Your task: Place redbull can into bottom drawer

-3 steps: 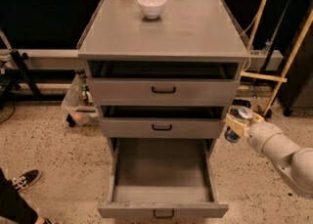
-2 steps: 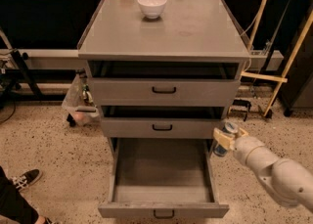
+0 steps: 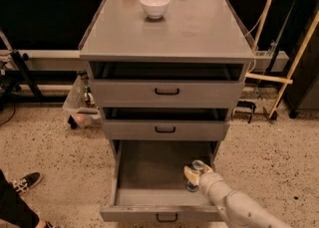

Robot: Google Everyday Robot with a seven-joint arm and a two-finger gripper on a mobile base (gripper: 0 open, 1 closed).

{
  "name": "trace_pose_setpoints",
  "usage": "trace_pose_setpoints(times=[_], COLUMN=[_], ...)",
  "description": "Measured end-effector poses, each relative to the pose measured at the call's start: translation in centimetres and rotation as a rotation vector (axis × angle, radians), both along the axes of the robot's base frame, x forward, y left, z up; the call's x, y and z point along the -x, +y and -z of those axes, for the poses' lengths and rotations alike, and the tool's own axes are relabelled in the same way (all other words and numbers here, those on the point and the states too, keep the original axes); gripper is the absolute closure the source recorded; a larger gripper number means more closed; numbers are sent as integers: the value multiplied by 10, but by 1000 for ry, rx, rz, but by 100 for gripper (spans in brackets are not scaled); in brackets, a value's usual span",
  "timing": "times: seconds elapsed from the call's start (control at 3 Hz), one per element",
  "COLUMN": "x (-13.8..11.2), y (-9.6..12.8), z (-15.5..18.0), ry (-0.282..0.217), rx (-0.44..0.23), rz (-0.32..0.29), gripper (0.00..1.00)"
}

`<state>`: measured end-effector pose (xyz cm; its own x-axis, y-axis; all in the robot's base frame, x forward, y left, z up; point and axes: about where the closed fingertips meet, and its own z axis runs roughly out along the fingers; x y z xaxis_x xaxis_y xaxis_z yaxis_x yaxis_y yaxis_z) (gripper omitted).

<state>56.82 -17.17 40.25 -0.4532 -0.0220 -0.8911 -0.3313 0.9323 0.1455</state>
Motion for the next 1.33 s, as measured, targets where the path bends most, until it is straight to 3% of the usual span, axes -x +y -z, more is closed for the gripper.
trace_pose_setpoints(times=[0.33, 0.67, 1.0, 1.33], x=[7, 7, -5, -36], y=[14, 14, 16, 26], z=[21, 19, 50, 89], ry=[27, 25, 31, -23], rx=[-32, -30, -40, -26], rz=[-3, -4, 35, 92], gripper=[100, 100, 100, 100])
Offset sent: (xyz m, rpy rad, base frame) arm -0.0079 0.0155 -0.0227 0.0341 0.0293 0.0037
